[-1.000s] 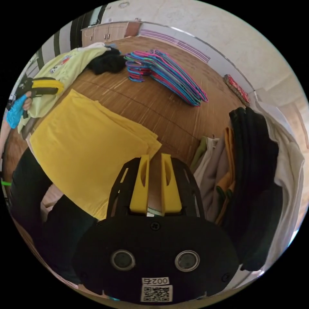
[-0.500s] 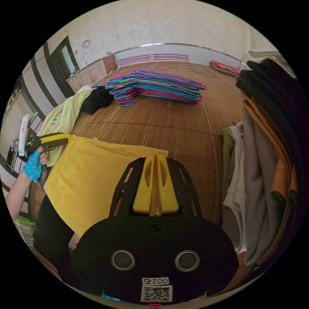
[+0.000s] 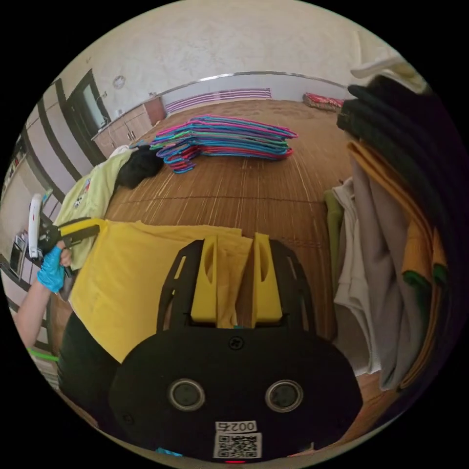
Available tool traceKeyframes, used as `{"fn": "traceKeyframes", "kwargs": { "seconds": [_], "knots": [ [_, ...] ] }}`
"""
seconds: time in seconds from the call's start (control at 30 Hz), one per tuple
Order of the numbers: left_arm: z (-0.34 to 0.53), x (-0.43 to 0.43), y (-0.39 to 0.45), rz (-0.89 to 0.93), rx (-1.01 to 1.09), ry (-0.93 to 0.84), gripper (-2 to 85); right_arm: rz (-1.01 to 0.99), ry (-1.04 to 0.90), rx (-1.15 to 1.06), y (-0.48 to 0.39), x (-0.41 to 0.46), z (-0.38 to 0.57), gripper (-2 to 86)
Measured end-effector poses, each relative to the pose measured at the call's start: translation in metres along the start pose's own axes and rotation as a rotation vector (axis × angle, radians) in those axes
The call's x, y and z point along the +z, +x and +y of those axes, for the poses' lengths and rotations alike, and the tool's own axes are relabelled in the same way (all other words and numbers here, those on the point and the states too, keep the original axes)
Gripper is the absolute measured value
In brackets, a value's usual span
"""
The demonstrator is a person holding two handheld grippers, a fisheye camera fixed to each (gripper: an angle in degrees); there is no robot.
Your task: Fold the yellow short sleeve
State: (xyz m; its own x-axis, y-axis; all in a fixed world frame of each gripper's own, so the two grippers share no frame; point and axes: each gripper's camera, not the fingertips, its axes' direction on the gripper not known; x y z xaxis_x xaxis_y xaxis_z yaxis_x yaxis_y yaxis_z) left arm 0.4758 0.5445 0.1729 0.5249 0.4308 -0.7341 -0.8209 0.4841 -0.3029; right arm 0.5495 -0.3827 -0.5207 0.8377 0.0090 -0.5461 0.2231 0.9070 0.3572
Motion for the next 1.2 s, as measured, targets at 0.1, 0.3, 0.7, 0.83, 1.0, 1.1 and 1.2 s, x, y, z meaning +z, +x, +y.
{"fn": "traceKeyframes", "kwargs": {
  "seconds": [0.1, 0.3, 0.7, 0.83, 1.0, 1.1, 1.2],
  "knots": [
    [0.002, 0.001, -0.002, 0.007, -0.001, -0.001, -0.6, -0.079, -0.006, 0.035, 0.01, 0.0, 0.004, 5.0],
    [0.01, -0.014, -0.002, -0.033, 0.007, 0.082, -1.0, 0.039, 0.062, -0.087, -0.002, -0.018, 0.009, -0.4],
    [0.012, -0.004, -0.017, 0.012, -0.056, -0.02, -1.3, -0.028, 0.041, -0.146, -0.013, -0.045, 0.032, 8.2],
    [0.017, 0.002, -0.023, 0.06, -0.093, -0.036, -0.9, -0.061, -0.018, -0.1, -0.014, -0.035, 0.044, 6.3],
    [0.023, -0.006, -0.027, 0.079, -0.094, 0.009, -0.3, -0.082, 0.032, -0.124, -0.022, -0.044, 0.053, 0.5],
    [0.027, -0.016, -0.034, 0.131, -0.119, 0.055, 1.9, -0.043, 0.035, -0.16, -0.031, -0.049, 0.056, -0.2],
    [0.03, -0.016, -0.036, 0.187, -0.113, 0.074, 4.7, -0.01, 0.046, -0.183, -0.04, -0.053, 0.061, -0.6]
  ]
}}
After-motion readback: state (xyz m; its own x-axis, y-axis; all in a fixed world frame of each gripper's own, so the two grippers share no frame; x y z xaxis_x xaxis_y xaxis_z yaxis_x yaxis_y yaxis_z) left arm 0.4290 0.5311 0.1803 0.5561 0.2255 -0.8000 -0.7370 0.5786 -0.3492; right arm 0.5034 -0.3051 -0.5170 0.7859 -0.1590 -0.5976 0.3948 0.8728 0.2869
